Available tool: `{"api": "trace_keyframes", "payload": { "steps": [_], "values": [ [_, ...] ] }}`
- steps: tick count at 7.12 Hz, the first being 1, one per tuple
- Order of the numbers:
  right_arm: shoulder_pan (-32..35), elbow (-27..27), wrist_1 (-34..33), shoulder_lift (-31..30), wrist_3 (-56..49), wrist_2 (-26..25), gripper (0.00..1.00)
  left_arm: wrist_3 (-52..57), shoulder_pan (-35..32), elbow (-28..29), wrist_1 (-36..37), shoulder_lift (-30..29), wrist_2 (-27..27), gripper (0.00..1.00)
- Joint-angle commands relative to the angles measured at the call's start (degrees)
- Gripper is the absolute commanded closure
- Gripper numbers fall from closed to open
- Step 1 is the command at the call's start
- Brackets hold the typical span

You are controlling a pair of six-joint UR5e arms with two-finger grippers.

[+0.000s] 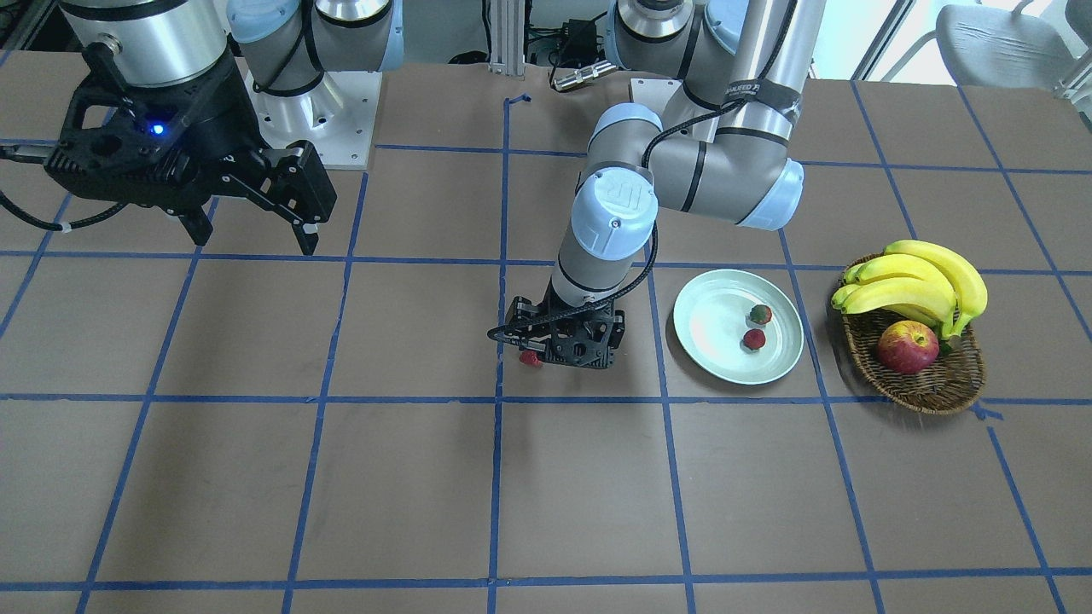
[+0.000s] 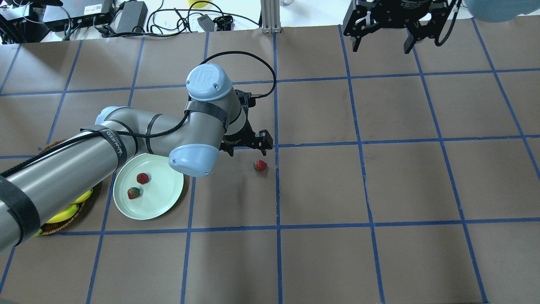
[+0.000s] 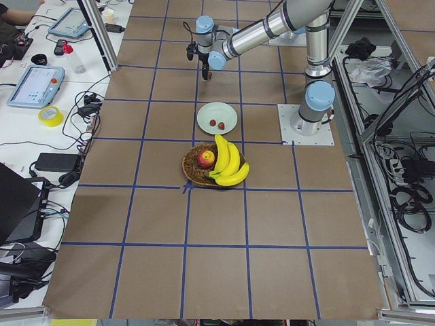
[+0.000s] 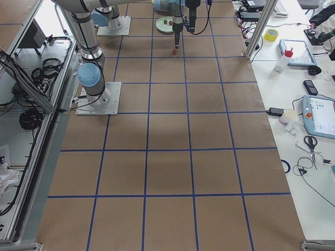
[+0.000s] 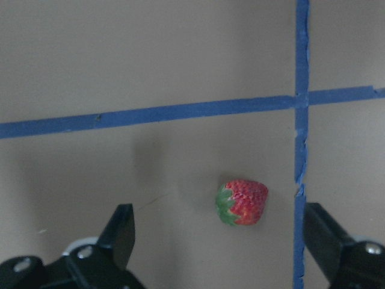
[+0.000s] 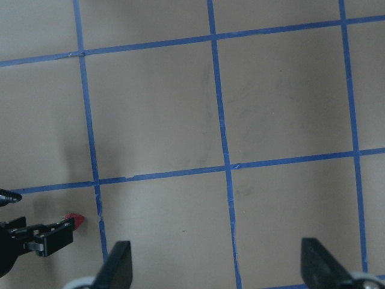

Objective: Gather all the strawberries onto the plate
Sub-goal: 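Reach the left gripper to the last strawberry and grasp it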

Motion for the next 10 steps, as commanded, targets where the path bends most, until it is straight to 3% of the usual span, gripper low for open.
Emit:
{"api": "trace_keyframes", "payload": {
  "steps": [1, 2, 3, 4, 7, 8, 10],
  "values": [
    [0.0, 0.0, 0.1, 0.0, 0.0, -0.1, 0.00, 0.0, -1.5, -0.5, 0.9, -1.5, 0.1, 0.00],
    [0.0, 0.0, 0.1, -0.1, 0.0, -0.1, 0.00, 0.0, -1.5, -0.4, 1.4, -1.9, 0.0, 0.08],
    [0.0, 0.0, 0.1, 0.0, 0.0, -0.1, 0.00, 0.0, -1.5, -0.4, 1.3, -2.1, -0.2, 0.59],
    [0.0, 0.0, 0.1, 0.0, 0.0, 0.0, 0.00, 0.1, -1.5, -0.4, 1.3, -2.4, -0.2, 0.99],
    [0.0, -0.1, 0.1, -0.1, 0.0, 0.0, 0.00, 1.8, -1.4, 2.0, 0.8, -1.0, 0.5, 1.00],
    [0.0, 0.0, 0.0, 0.0, 0.0, 0.0, 0.00, 2.5, 0.2, 3.0, -3.4, 0.2, 1.9, 1.00],
    [0.0, -0.1, -0.1, 0.0, 0.0, 0.0, 0.00, 13.9, 11.7, 2.9, -10.6, 3.6, 2.6, 1.00]
  ]
}}
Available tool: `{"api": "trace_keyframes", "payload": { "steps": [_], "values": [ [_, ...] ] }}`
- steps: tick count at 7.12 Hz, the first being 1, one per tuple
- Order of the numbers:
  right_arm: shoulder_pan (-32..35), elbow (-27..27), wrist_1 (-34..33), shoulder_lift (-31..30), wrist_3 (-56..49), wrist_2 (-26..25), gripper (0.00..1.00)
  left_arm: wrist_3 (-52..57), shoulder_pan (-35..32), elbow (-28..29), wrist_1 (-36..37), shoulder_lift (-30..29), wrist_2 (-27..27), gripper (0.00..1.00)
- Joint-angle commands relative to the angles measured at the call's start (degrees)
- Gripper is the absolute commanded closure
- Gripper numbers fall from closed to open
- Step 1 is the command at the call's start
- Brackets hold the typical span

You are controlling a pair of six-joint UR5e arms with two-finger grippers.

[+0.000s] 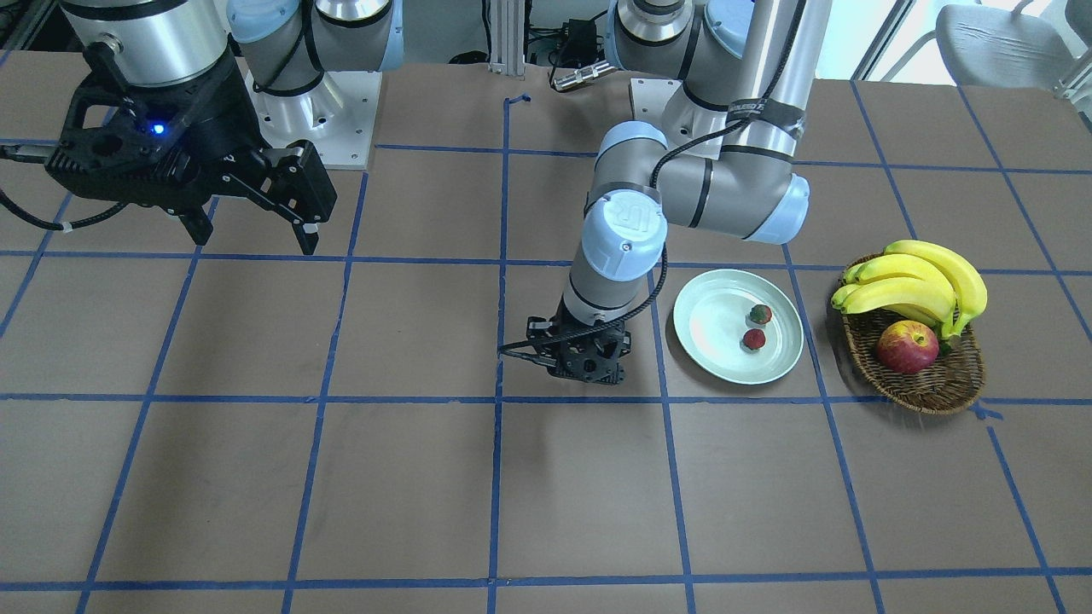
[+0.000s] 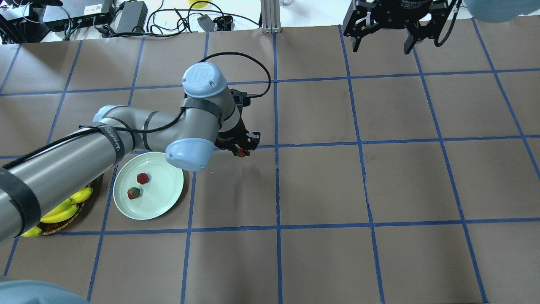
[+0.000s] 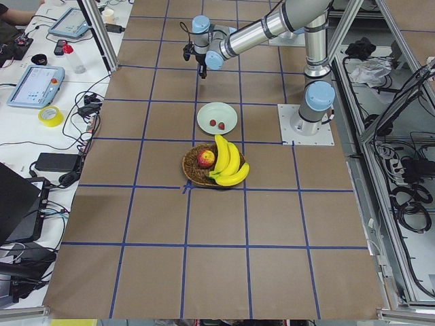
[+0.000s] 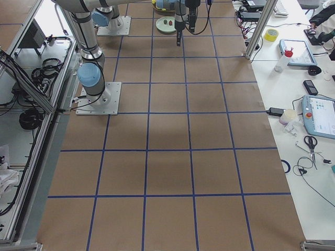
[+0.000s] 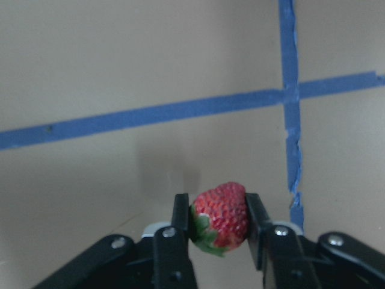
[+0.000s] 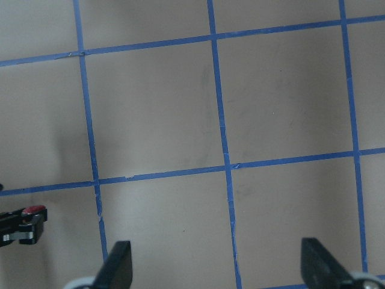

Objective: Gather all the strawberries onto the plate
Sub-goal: 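Carry the last strawberry onto the plate and release it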

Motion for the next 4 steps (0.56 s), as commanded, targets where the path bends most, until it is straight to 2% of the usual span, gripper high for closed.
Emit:
{"api": "trace_keyframes", "payload": {
  "steps": [1, 4],
  "values": [
    [0.0, 0.1, -0.1, 0.0, 0.0, 0.0, 0.00, 12.9, 9.8, -0.7, -7.9, 3.0, 1.1, 1.00],
    [0.0, 0.0, -0.2, -0.1, 0.0, 0.0, 0.00, 28.0, 21.9, -3.2, -10.0, 4.4, 1.9, 1.00]
  ]
}}
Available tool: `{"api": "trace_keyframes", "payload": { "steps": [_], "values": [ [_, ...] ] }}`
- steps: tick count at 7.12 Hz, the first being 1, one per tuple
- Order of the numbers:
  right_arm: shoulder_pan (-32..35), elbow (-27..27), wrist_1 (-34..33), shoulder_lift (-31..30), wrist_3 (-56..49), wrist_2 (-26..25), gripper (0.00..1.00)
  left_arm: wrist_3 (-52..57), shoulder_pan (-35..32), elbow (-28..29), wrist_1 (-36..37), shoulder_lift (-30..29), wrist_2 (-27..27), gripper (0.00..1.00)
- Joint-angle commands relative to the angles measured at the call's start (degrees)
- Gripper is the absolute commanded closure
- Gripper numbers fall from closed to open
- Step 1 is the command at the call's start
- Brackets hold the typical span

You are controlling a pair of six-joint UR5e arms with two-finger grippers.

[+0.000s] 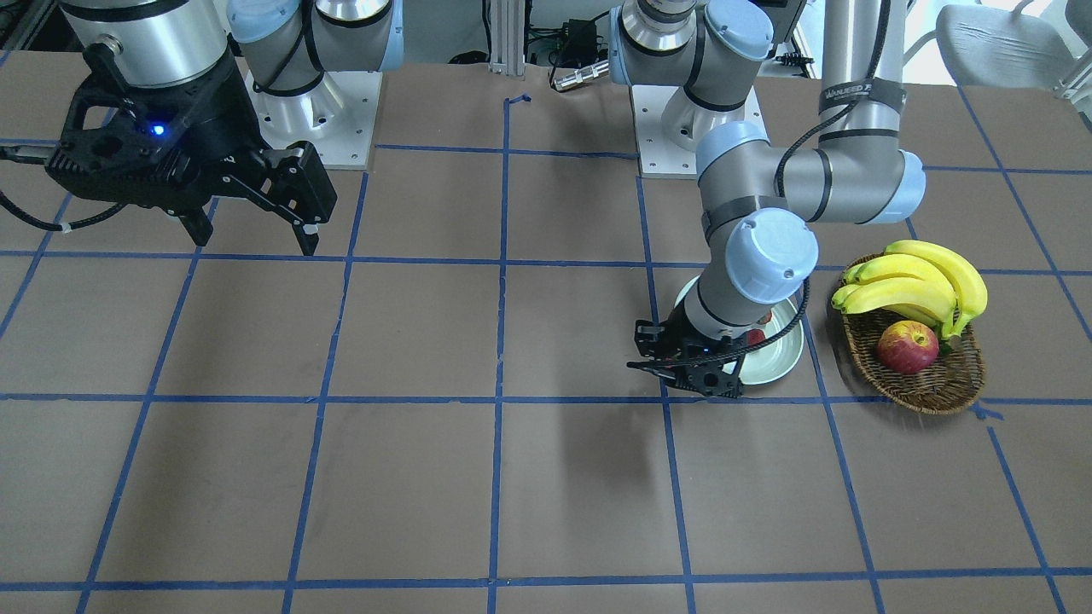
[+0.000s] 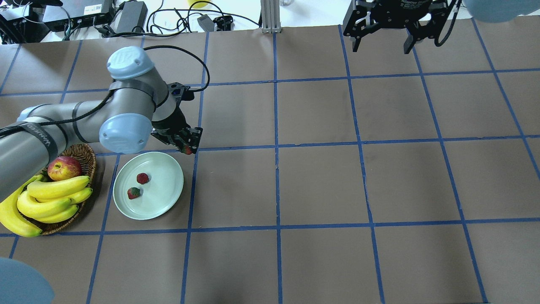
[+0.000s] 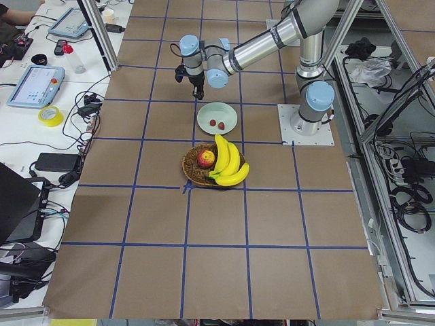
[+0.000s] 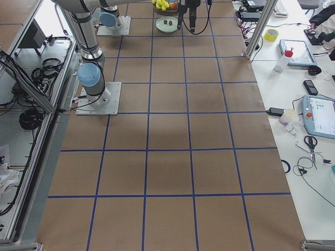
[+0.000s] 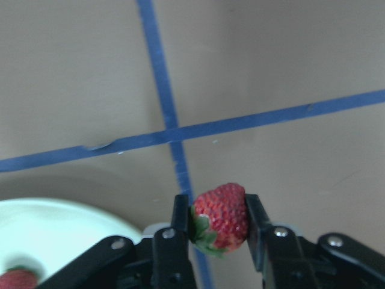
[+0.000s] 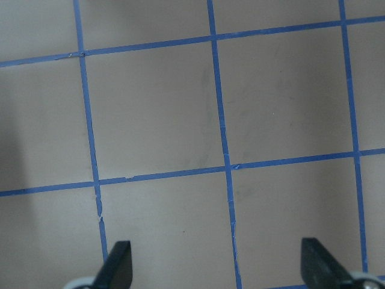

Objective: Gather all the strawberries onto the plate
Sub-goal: 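Carry the last strawberry onto the plate and release it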

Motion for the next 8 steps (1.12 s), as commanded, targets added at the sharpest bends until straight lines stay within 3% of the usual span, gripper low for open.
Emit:
{"api": "trace_keyframes", "payload": {
  "steps": [1, 2, 3, 6, 8],
  "values": [
    [0.0, 0.0, -0.1, 0.0, 0.0, 0.0, 0.00, 8.2, 6.6, -1.6, -3.2, 1.1, 0.2, 1.00],
    [0.0, 0.1, 0.0, 0.0, 0.0, 0.0, 0.00, 8.5, 6.9, -1.7, -4.4, 1.6, 0.1, 0.68],
    [0.0, 0.0, 0.0, 0.1, 0.0, 0.0, 0.00, 9.1, 7.1, -1.6, -6.2, 1.8, -0.3, 0.01],
    [0.0, 0.1, 0.1, 0.0, 0.0, -0.1, 0.00, 8.4, 6.1, 0.0, -7.4, 4.4, 0.2, 0.00],
    [0.0, 0.1, 0.1, 0.1, 0.0, 0.0, 0.00, 5.6, 5.6, 7.5, -17.7, 8.1, -0.1, 0.00]
  ]
}}
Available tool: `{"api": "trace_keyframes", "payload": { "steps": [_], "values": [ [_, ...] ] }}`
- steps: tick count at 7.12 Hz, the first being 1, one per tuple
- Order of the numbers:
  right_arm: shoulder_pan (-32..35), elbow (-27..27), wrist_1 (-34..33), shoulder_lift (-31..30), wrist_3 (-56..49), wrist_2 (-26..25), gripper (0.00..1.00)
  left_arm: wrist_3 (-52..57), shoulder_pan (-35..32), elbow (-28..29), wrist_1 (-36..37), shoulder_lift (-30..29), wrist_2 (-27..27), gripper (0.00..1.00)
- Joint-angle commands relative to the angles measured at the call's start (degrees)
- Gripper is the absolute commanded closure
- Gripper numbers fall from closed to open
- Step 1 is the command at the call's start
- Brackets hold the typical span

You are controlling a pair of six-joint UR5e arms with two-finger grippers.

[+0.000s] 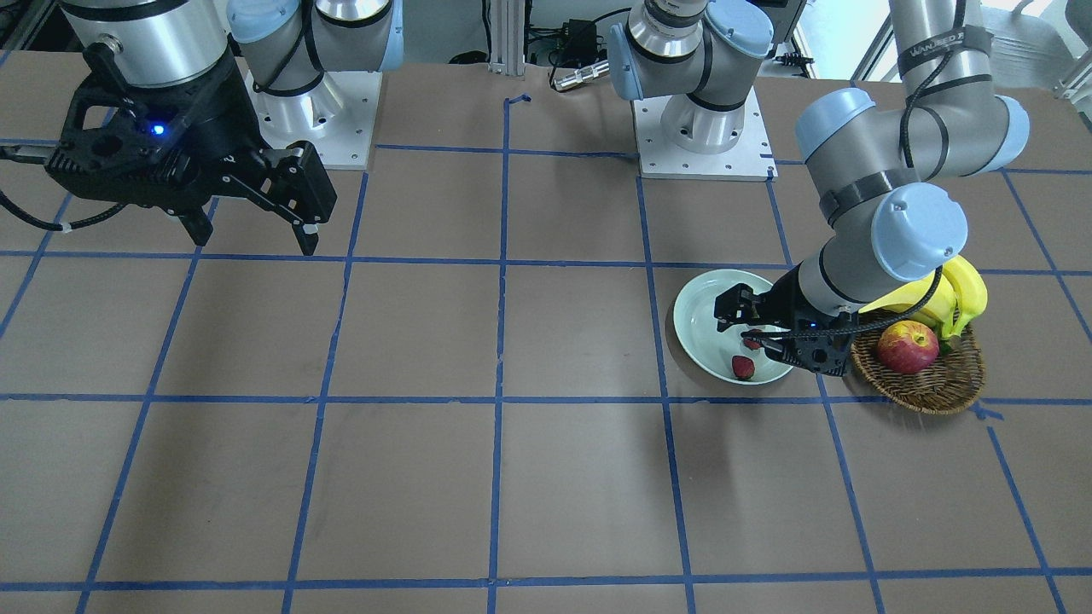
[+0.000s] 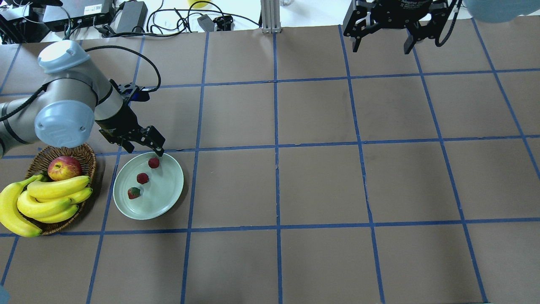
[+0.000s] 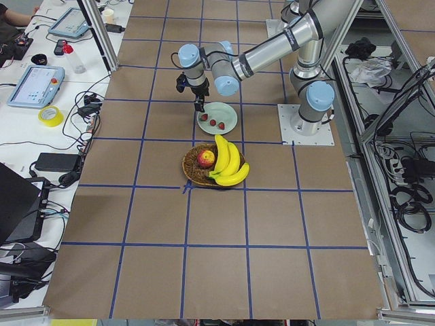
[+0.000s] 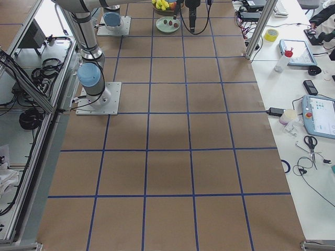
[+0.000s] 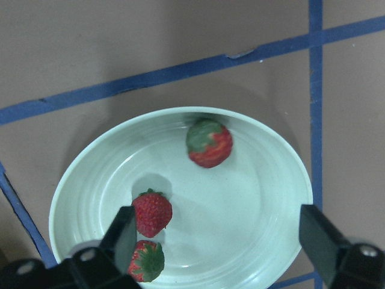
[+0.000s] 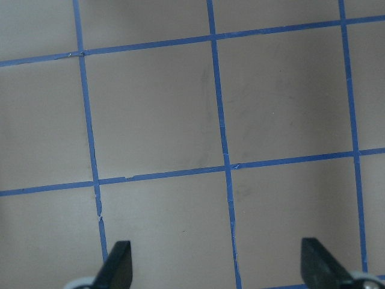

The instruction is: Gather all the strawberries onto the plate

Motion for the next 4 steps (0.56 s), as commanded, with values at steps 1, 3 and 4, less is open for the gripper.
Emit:
{"api": "trace_keyframes", "payload": {
  "steps": [1, 3, 4],
  "values": [
    [0.0, 0.0, 0.1, 0.0, 0.0, 0.0, 0.00, -5.0, -0.4, 8.5, -11.4, 5.3, -0.1, 0.00],
    [0.0, 0.0, 0.2, 0.0, 0.0, -0.1, 0.00, -6.4, -2.5, 13.6, -15.8, 9.6, 0.1, 0.00],
    [0.0, 0.0, 0.1, 0.0, 0.0, -0.1, 0.00, -9.2, -5.4, 14.2, -16.0, 11.3, 0.2, 0.00]
  ]
}}
